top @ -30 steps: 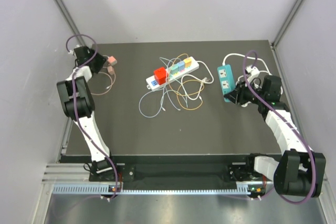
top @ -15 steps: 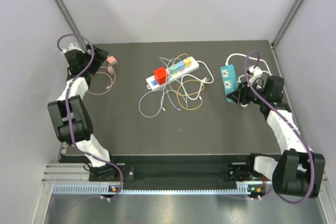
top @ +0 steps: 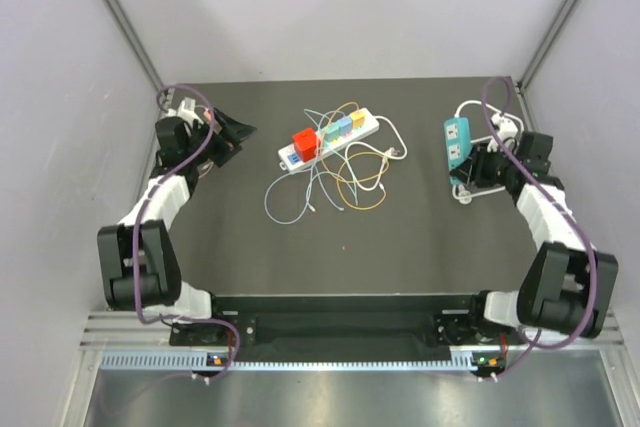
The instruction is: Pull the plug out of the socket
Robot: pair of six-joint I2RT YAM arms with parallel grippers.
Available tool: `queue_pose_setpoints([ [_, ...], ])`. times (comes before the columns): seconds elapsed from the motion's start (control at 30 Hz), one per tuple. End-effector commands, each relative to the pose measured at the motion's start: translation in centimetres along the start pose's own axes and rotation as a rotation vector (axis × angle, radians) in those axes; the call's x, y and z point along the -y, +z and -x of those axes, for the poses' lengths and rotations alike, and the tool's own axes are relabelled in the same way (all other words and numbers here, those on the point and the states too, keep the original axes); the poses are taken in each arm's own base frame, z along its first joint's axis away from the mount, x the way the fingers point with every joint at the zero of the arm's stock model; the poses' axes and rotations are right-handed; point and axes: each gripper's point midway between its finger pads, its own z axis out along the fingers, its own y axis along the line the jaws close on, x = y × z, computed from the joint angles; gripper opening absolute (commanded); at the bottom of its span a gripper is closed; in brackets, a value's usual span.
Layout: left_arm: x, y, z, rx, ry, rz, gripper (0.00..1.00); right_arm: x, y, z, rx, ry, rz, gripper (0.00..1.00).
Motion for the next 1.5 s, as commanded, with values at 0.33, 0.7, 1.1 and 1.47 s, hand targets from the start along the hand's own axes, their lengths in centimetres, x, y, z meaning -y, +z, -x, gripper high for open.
queue_pose_setpoints([
  [0.33, 7.4, -8.7, -5.0, -0.035, 0.27, -0.147, 0.99, 5.7, 6.0, 3.5, -0.165, 0.327, 0.082, 0.0],
  [0.7, 6.5, -10.9, -8.0, -0.084, 0.272, -0.134, 0.99, 10.1, 10.7, 3.1, -0.263, 0.403, 0.083, 0.04],
  [1.1, 7.1, -11.8, -8.3, -0.076, 0.271, -0.143, 0.99, 11.4, 9.4, 3.9, -0.262, 0.258, 0.021, 0.65],
  [1.47, 6.5, -11.0, -8.3, -0.096, 0.261, -0.138, 0.99, 9.5, 4.9, 7.9, -0.174, 0.039, 0.018, 0.81],
])
